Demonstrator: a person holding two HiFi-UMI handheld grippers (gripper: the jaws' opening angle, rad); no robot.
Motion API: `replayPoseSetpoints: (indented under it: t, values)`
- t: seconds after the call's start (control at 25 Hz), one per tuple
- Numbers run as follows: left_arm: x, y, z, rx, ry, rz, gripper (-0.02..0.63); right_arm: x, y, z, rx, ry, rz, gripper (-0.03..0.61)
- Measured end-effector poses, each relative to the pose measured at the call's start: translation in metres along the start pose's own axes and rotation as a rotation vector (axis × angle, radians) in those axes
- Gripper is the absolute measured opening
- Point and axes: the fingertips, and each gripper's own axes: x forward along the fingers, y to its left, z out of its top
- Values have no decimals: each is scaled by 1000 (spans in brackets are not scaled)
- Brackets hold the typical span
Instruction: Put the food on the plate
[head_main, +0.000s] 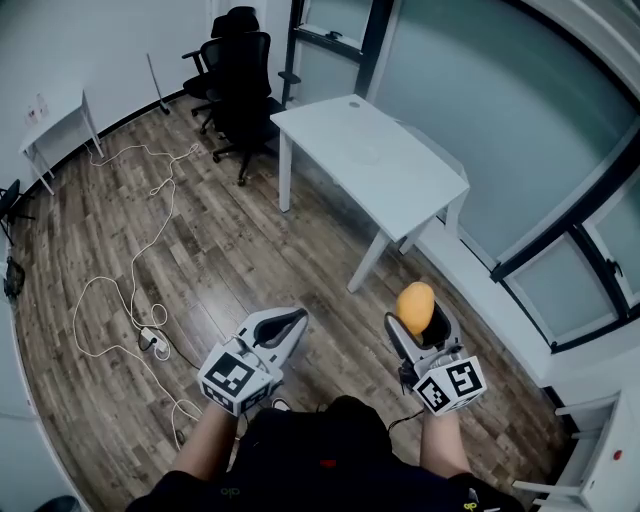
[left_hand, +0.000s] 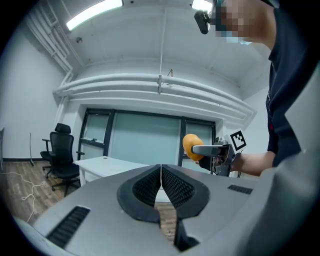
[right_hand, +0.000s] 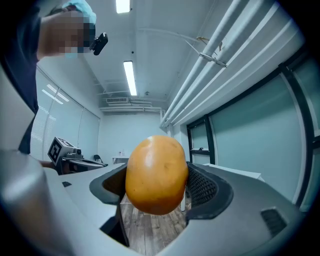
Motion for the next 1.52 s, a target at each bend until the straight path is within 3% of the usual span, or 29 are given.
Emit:
replayPoseSetpoints:
  t: [0.24, 0.56, 0.8, 1.04, 1.32, 1.52]
  values:
    - [1, 24, -9, -32, 3, -21, 23, 21, 6, -11, -7, 37, -14, 368]
    - [44, 73, -2, -12, 24, 21, 23, 83, -43, -19, 9, 35, 7, 367]
    - [99, 117, 12, 19, 38, 81, 23, 145, -98, -13, 26, -9, 65, 367]
    - [177, 136, 35, 44, 40, 119, 23, 175, -179, -3, 45, -23, 92, 367]
    - [265, 141, 31, 25, 60, 136, 24, 192, -275, -16, 81, -18, 97, 367]
    - [309, 155, 28, 25, 77, 128, 23, 208, -315, -31, 100, 1, 100, 367]
